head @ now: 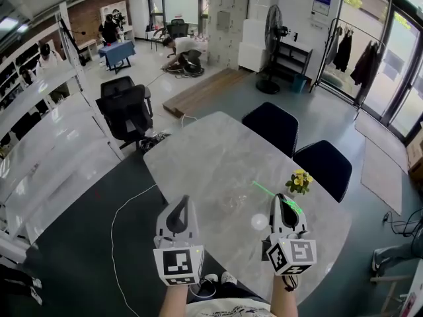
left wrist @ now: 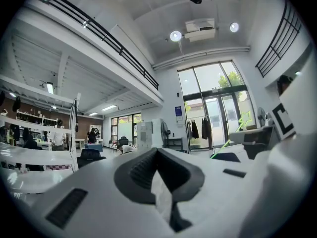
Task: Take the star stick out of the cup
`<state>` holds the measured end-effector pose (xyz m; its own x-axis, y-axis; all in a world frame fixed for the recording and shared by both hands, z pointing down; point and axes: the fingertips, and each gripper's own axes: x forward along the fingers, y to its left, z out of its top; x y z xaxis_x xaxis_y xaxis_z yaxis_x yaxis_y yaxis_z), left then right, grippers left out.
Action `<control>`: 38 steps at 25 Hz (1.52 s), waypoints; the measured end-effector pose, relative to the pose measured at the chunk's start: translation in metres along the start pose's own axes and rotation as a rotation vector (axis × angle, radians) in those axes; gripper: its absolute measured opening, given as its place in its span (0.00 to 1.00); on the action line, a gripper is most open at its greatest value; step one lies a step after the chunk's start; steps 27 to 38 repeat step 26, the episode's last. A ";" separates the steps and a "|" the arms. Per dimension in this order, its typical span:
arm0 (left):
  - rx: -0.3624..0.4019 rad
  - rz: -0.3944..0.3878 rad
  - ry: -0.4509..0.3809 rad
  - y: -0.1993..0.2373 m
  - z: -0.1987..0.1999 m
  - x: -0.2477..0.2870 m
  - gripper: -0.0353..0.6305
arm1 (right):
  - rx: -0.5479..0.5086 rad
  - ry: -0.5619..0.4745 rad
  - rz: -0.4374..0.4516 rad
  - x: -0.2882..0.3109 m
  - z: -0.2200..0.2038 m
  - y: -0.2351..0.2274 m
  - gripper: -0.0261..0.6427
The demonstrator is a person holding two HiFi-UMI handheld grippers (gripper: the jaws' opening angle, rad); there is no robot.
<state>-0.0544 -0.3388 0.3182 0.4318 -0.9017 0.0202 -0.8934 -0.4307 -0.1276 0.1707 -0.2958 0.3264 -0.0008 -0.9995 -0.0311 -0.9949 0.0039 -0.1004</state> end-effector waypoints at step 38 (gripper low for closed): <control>-0.016 0.005 0.013 -0.002 0.003 -0.003 0.05 | 0.001 0.004 0.003 0.001 0.004 0.003 0.08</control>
